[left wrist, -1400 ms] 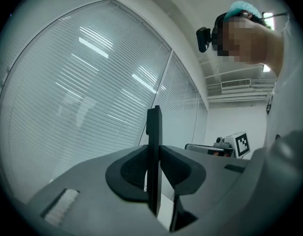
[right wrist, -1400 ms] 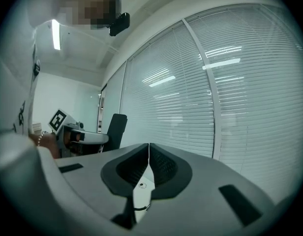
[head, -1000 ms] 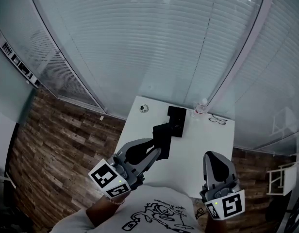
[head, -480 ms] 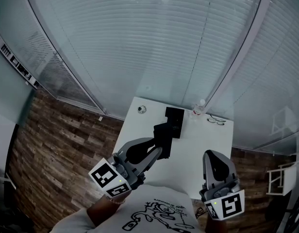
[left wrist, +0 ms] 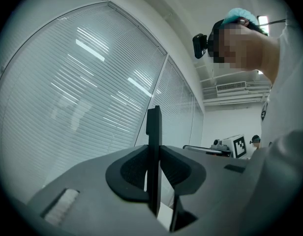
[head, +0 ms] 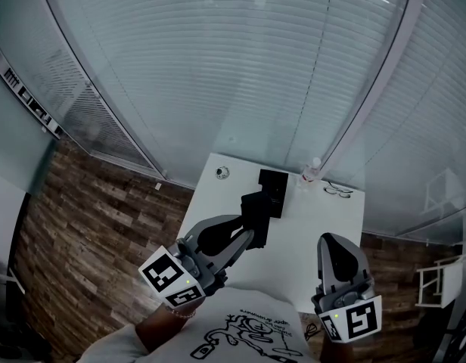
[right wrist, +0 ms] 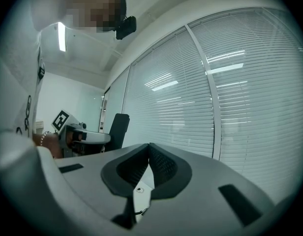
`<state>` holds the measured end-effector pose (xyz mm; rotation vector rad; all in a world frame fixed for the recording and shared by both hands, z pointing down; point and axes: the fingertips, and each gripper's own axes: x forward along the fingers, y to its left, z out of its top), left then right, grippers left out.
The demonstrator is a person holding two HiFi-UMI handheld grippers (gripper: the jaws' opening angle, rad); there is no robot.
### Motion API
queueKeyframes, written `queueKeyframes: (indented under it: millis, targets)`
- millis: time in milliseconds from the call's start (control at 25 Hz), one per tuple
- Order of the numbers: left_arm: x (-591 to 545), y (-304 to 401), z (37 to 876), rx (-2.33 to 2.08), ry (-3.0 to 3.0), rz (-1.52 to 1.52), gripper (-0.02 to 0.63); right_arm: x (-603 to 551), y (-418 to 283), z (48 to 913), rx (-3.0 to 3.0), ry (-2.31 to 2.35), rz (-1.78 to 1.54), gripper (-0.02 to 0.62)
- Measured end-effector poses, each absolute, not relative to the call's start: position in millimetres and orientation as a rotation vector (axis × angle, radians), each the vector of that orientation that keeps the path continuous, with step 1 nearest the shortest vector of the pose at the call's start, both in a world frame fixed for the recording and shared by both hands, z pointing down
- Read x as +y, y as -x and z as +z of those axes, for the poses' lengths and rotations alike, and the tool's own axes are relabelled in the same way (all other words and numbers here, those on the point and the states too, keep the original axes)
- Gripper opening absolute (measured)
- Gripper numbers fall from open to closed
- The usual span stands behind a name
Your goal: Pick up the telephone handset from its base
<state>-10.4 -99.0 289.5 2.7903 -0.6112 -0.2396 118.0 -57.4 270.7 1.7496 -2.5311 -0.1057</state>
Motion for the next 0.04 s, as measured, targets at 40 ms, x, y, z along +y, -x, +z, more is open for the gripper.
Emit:
queueKeyframes:
  millis: [40]
  targets:
    - [-98.2,10.7,288.9,-0.61,-2.79,-0.24,0.069,-56.9,-117.8,270.1,-2.531,-1.751,-0.107,0.006]
